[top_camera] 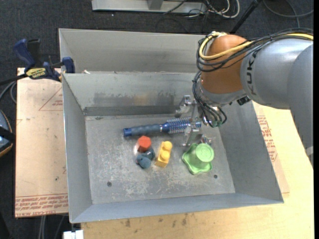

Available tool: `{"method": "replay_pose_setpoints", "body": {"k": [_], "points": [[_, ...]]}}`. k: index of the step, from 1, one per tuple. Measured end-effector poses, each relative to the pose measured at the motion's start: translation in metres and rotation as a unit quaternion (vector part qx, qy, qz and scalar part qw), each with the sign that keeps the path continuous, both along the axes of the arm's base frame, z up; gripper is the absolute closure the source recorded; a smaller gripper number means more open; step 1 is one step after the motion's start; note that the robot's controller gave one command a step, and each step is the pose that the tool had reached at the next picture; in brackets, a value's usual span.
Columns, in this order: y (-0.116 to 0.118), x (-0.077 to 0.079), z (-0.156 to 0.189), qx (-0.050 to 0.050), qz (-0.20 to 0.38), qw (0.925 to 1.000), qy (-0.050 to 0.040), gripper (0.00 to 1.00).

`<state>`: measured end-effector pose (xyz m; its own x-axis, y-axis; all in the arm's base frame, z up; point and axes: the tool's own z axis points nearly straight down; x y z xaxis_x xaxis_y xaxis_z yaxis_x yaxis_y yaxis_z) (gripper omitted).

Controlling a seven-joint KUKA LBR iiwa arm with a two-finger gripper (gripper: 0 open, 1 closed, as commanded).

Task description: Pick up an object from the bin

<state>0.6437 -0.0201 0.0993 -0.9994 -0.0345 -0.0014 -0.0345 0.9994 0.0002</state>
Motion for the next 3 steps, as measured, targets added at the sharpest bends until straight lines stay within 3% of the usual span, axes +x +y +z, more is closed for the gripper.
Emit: {"method": "replay_pose_setpoints", "body": {"k": [1, 2, 3], "points": [[0.0008, 0.005, -0.0215, 0.001, -0.036, 0.9993, -0.0016, 0.0], [0.0012, 0.0071, -0.0189, 0.001, -0.036, 0.9993, -0.0031, 0.0], [0.001, 0.0074, -0.0178, 0.001, -0.037, 0.9993, -0.0024, 1.0]]}}
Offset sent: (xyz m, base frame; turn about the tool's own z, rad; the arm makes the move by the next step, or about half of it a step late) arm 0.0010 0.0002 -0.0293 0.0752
